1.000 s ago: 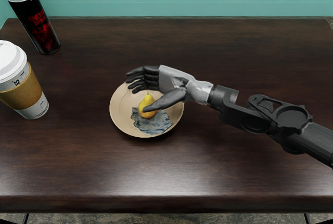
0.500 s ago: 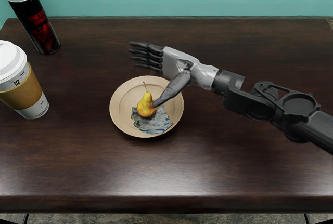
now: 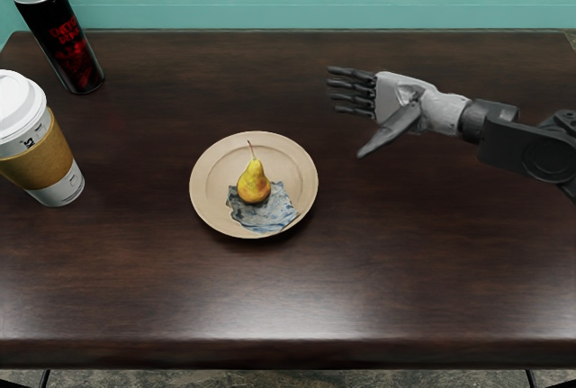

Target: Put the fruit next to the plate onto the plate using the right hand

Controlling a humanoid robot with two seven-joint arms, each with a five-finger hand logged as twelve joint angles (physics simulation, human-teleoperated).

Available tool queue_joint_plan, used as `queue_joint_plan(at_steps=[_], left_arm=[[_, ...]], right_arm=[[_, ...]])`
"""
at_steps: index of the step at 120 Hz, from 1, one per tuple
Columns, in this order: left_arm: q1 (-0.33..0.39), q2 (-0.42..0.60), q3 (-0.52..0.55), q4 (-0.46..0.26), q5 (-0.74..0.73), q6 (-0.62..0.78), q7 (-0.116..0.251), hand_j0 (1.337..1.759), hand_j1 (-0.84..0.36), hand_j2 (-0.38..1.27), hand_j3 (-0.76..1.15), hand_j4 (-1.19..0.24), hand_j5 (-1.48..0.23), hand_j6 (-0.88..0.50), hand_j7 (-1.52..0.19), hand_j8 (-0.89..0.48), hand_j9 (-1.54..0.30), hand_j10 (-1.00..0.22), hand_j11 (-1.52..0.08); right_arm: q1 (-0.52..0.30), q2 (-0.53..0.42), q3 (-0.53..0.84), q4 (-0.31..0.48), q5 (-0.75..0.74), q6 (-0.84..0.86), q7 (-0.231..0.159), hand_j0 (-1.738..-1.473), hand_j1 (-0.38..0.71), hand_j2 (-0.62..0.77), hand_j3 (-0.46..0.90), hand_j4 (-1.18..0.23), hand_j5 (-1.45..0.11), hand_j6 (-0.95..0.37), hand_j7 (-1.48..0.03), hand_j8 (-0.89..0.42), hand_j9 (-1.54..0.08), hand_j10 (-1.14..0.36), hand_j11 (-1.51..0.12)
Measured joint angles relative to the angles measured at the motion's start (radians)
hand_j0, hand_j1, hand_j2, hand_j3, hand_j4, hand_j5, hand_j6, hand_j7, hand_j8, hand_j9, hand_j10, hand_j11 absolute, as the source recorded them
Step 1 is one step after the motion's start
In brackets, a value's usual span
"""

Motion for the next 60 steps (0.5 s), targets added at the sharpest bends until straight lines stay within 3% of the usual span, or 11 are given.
queue_joint_plan(at_steps=[9,20,60], left_arm=[[0.0,0.0,0.0,0.0,0.0,0.0,0.0,1.658,0.34,0.0,0.0,0.0,-0.01,0.0,-0.01,0.0,-0.01,0.0,-0.01],[0.0,0.0,-0.001,0.0,-0.001,0.0,0.0,1.658,0.34,0.0,0.0,0.0,-0.01,0.0,-0.01,0.0,-0.01,0.0,-0.01],[0.0,0.0,-0.001,0.0,-0.004,0.001,0.0,1.658,0.34,0.0,0.0,0.0,-0.01,0.0,-0.01,0.0,-0.01,0.0,-0.01]], right_arm=[[-0.001,-0.023,0.0,0.001,0.029,0.0,-0.072,-1.658,-0.31,0.0,0.0,-0.03,-0.04,-0.03,-0.04,-0.03,-0.04,-0.03,-0.04],[-0.002,-0.066,-0.001,0.002,0.046,0.0,-0.114,-1.658,-0.31,0.0,0.0,-0.03,-0.04,-0.03,-0.04,-0.03,-0.04,-0.03,-0.04],[-0.011,-0.179,-0.013,0.003,0.053,0.0,-0.143,-1.658,-0.32,0.0,0.0,-0.03,-0.04,-0.03,-0.04,-0.03,-0.04,-0.03,-0.04]])
